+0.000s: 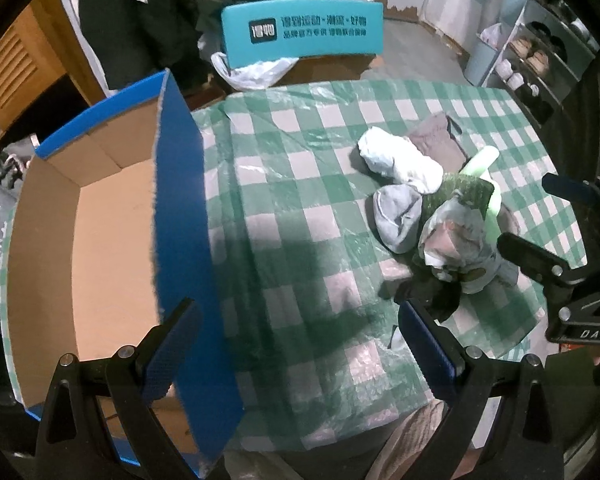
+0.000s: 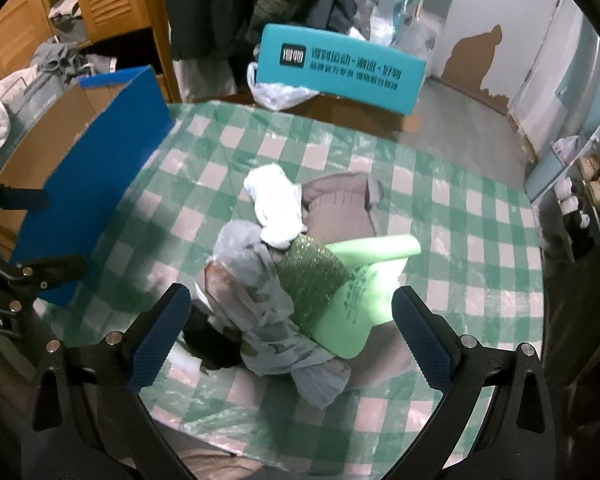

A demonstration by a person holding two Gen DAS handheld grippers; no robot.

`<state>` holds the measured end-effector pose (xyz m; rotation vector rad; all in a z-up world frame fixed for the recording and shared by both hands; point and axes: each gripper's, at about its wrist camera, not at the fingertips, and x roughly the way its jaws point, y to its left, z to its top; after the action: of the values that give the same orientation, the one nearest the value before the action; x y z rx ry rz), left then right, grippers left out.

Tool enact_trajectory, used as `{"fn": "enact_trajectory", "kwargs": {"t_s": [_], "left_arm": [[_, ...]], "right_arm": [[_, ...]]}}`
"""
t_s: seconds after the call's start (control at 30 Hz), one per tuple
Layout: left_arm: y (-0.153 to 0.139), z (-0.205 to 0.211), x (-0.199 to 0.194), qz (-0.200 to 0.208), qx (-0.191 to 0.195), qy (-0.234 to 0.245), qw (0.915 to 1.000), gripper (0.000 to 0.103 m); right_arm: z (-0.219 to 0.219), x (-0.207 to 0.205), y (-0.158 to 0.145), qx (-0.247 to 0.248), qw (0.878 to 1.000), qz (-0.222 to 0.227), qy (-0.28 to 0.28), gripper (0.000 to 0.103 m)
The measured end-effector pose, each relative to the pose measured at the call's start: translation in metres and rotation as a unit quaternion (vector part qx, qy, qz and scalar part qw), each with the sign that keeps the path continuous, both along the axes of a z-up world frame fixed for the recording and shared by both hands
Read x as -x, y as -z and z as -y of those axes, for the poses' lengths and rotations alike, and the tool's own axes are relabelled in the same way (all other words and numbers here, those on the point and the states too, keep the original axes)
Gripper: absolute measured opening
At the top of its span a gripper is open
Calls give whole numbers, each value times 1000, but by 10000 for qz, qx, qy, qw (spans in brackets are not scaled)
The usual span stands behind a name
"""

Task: Organize soft objects
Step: 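Move the right tool down to the grey patterned cloth and grasp it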

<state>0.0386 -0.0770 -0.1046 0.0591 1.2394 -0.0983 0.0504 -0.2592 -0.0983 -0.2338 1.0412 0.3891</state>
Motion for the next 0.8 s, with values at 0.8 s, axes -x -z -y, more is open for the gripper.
{"fn": "enact_trajectory", "kwargs": {"t_s": [0.8], "left_arm": [[32, 28, -10, -244, 5, 256, 9994, 100]], "right_arm": [[-14, -12, 56, 672, 9964, -217, -461, 89]]}}
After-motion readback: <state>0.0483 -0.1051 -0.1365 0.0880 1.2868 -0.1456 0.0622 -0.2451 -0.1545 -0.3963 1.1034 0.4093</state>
